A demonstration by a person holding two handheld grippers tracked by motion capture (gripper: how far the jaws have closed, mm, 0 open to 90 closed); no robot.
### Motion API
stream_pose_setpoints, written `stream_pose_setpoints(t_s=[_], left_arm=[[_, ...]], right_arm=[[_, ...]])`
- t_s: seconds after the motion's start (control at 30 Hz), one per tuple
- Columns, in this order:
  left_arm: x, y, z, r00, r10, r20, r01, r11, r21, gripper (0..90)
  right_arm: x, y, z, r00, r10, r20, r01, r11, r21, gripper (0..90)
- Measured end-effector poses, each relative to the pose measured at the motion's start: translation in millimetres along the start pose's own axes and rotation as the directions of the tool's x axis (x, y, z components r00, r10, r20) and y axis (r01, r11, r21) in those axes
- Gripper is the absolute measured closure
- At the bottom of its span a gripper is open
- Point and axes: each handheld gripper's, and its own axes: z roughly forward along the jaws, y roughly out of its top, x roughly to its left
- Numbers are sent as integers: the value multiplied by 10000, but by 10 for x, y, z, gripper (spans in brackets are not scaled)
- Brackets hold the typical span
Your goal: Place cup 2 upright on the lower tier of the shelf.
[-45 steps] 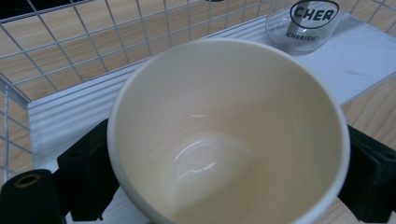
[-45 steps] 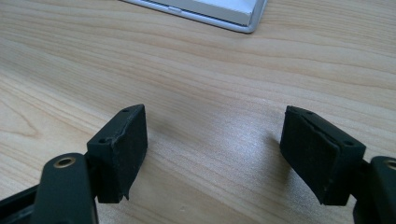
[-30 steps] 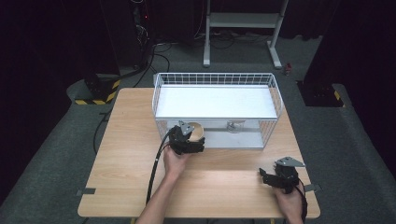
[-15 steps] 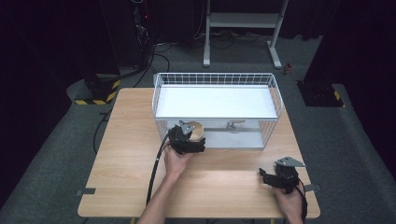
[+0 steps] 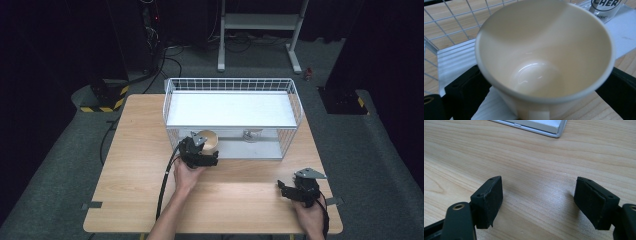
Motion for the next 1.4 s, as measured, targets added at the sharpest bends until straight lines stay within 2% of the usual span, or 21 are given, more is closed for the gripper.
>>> stream_pose_setpoints(t_s=[0.17,0.47,0.53,0.93,1.4], left_arm=[[16,-47,-28,10000,-87,-35,87,10000,3,61],[-5,-90,-23,10000,97,-20,-97,9999,105,111],[-16,-91,-18,9998,124,-126,-123,9998,123,110],[-11,-77,-6,9999,-34,-124,37,9997,227,111],[2,-58,67,9992,-66,-400,81,9992,383,135]], right_arm=[[0,0,0,10000,-4,1,4,10000,-1,232],[-1,0,-1,10000,-10,-3,10,10000,3,232],[-1,0,-1,10000,-13,-2,13,10000,4,232],[0,0,-1,10000,-12,-1,12,10000,1,232],[1,0,-1,10000,-14,6,14,10000,4,231]])
